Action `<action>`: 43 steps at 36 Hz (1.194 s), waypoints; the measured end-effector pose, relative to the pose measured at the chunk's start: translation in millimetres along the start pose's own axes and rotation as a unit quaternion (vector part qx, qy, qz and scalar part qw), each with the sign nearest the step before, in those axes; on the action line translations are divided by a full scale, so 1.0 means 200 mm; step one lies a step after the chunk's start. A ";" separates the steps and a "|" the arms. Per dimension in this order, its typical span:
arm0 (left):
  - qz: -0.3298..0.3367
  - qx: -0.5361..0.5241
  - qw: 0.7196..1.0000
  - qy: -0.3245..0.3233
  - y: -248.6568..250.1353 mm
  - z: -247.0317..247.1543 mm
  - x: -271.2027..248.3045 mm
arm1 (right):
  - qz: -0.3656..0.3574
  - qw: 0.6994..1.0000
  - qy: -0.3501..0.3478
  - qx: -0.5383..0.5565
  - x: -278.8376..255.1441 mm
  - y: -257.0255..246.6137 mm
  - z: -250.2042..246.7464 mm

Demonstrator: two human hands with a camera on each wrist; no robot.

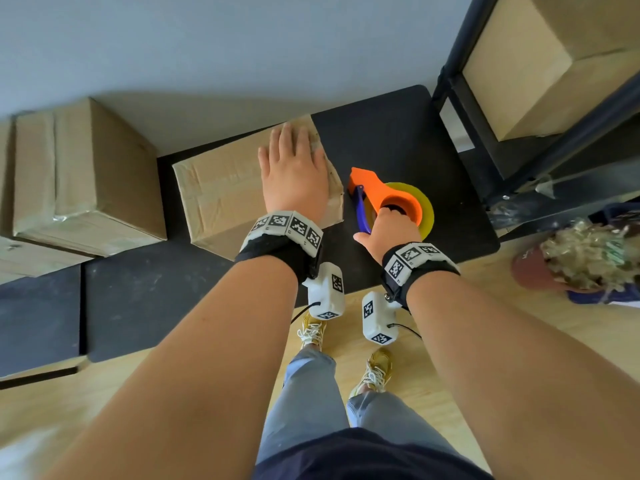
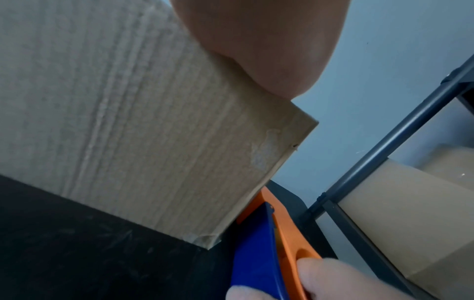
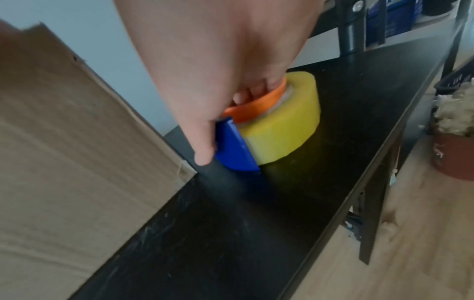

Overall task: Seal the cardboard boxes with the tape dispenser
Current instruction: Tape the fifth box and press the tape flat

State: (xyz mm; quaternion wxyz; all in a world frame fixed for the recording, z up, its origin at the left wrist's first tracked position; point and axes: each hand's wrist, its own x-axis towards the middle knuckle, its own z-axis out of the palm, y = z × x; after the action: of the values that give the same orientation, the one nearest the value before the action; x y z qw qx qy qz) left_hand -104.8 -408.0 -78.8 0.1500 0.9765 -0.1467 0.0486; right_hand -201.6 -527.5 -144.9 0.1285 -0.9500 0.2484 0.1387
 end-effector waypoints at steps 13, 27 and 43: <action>0.003 -0.009 1.000 0.000 0.01 0.00 0.01 | 0.063 0.990 -0.043 0.118 0.05 0.00 -0.14; -0.096 -0.076 0.992 -0.035 0.09 -0.05 0.02 | 0.182 0.785 -0.067 0.589 -0.02 0.20 -0.44; -0.186 -0.435 0.848 -0.240 0.27 -0.48 0.07 | 0.033 0.867 -0.069 0.493 -0.17 0.21 -0.74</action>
State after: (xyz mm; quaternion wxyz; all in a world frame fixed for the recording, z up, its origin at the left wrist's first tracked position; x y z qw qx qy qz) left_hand -112.1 -430.6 29.5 0.5259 0.8014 0.0002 -0.2848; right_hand -221.4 -594.0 -4.0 0.5925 -0.7422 0.3060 0.0671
